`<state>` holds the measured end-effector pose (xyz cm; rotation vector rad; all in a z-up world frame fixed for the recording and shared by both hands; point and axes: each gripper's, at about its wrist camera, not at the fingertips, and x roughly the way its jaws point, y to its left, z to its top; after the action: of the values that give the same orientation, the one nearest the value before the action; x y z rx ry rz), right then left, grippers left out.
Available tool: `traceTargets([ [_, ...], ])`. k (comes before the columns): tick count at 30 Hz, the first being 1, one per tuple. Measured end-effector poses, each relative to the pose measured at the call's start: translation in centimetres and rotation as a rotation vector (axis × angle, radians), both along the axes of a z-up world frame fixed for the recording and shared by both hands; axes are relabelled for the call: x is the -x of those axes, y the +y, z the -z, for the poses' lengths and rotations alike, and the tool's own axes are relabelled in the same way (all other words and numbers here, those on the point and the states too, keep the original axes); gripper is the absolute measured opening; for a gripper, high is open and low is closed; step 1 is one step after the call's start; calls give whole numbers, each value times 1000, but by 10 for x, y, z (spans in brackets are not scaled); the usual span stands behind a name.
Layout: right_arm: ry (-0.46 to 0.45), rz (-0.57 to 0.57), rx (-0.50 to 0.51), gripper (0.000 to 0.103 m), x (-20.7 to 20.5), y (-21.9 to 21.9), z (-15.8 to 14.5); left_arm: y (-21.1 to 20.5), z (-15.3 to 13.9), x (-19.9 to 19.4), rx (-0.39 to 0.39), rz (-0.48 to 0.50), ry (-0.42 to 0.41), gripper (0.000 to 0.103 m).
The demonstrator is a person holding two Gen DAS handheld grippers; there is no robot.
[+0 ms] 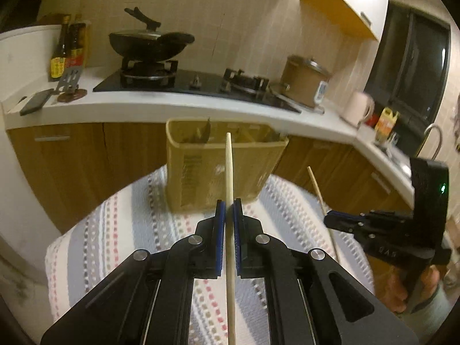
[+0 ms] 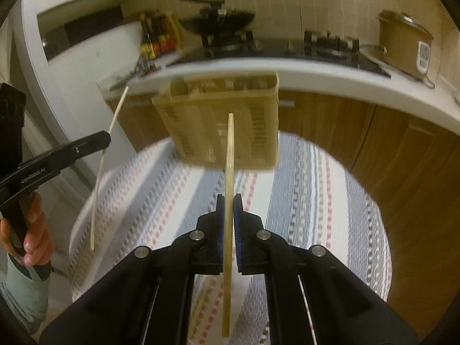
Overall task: Organize utensils
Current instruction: 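Lift the chopsticks upright over the tan caddy and drop them in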
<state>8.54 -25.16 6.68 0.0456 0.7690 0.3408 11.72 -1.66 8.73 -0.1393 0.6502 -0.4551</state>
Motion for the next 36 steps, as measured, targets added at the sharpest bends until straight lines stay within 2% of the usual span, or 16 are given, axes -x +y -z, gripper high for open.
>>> traceTargets([
  [6, -140, 18, -25, 4, -4, 4, -30, 7, -35, -1, 53, -30, -132, 4],
  [8, -185, 23, -40, 4, -7, 5, -40, 11, -48, -5, 99, -39, -179, 4],
  [15, -267, 25, -79, 4, -33, 13, -64, 14, -78, -27, 179, -115, -307, 4],
  [20, -329, 33, -104, 4, -57, 18, -81, 13, -86, -53, 192, -155, -350, 4],
  [26, -414, 57, -155, 4, -89, 12, -107, 14, -96, -81, 164, -207, -433, 4],
  [32, -481, 98, -180, 4, -116, -1, -124, 15, -96, -115, 170, -217, -452, 4],
  [36, -496, 129, -184, 4, -138, -11, -117, 14, -84, -135, 159, -237, -445, 4],
])
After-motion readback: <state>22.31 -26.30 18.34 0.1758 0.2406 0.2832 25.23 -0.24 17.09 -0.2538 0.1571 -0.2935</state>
